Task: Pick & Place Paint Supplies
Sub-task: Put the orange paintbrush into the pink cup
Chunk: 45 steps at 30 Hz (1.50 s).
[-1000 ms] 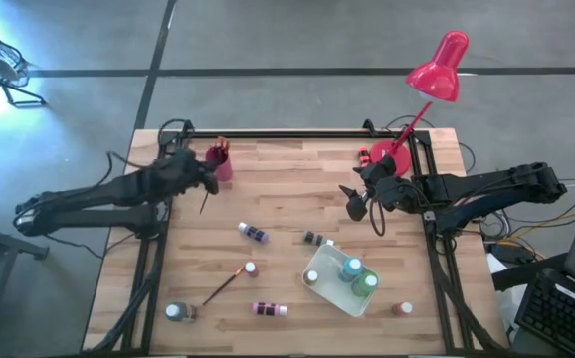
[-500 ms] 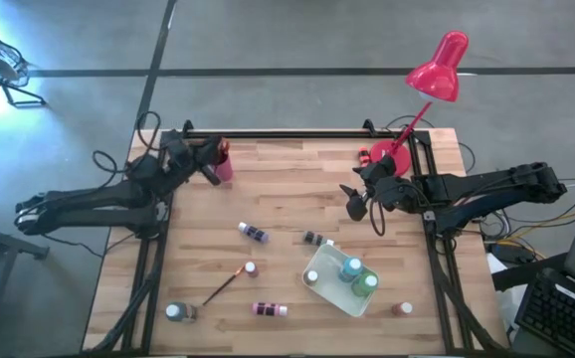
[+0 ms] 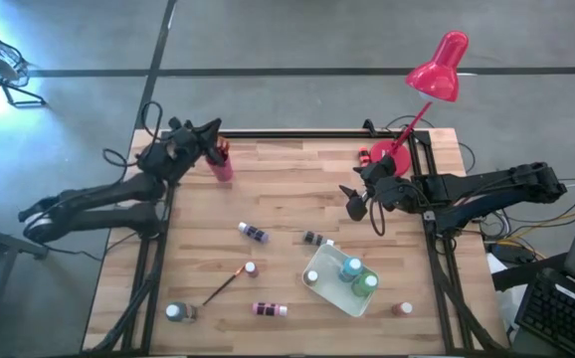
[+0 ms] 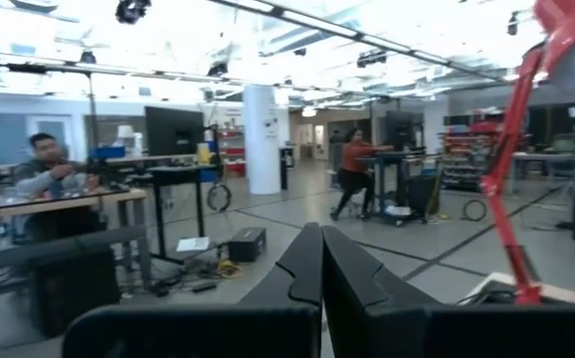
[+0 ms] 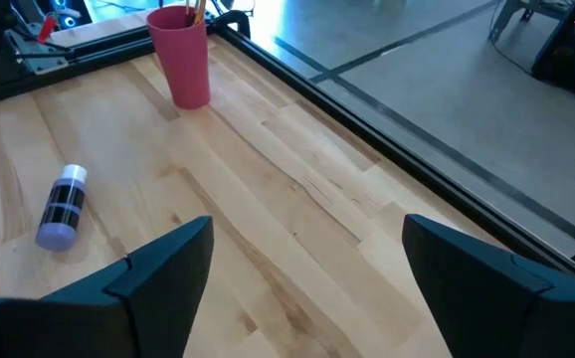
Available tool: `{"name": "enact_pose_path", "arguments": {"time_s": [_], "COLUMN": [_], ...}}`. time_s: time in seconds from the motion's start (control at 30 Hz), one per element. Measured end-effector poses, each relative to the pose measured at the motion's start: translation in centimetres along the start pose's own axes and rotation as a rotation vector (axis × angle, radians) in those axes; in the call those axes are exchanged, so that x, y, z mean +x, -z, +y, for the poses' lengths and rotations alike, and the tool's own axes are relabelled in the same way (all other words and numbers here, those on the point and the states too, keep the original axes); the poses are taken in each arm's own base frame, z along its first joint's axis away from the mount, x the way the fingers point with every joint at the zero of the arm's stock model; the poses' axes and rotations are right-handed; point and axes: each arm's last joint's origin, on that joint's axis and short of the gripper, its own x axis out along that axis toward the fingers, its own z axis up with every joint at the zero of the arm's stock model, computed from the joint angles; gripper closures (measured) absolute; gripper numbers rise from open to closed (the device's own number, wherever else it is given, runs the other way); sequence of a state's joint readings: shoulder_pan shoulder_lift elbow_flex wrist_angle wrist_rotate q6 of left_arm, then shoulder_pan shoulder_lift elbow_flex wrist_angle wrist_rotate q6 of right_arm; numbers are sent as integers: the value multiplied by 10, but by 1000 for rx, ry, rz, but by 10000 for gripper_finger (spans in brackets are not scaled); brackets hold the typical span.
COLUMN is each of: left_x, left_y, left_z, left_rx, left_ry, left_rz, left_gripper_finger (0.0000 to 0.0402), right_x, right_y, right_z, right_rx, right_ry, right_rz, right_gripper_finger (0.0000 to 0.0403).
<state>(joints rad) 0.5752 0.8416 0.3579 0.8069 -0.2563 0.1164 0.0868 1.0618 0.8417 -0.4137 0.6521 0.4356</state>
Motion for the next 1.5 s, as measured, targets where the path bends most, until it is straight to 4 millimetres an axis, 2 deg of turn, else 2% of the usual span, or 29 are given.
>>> {"name": "enact_pose_path", "arguments": {"time_s": [0.23, 0.43, 0.67, 0.83, 1.3, 1.5], "left_x": [-12, -25, -21, -17, -28, -31], "left_y": [29, 49, 66, 75, 96, 102], "left_z": [4, 6, 3, 1, 3, 3], "left_rx": [9, -4, 7, 4, 15, 25], "left_ry": [-12, -22, -12, -11, -42, -41], "left_rz": [0, -34, 17, 9, 85, 120], "left_gripper_finger": [401, 402, 402, 402, 401, 401], "right_x": [0, 0, 0, 0, 0, 0], "right_y": [0, 0, -1, -1, 0, 0], "right_z": [0, 0, 0, 0, 0, 0], "right_rx": [-2, -4, -33, -40, -45, -50], "right_ry": [2, 3, 4, 4, 5, 5], "right_rz": [-1, -1, -6, -5, -4, -3], "right_gripper_finger": [72, 87, 103, 108, 78, 80]}}
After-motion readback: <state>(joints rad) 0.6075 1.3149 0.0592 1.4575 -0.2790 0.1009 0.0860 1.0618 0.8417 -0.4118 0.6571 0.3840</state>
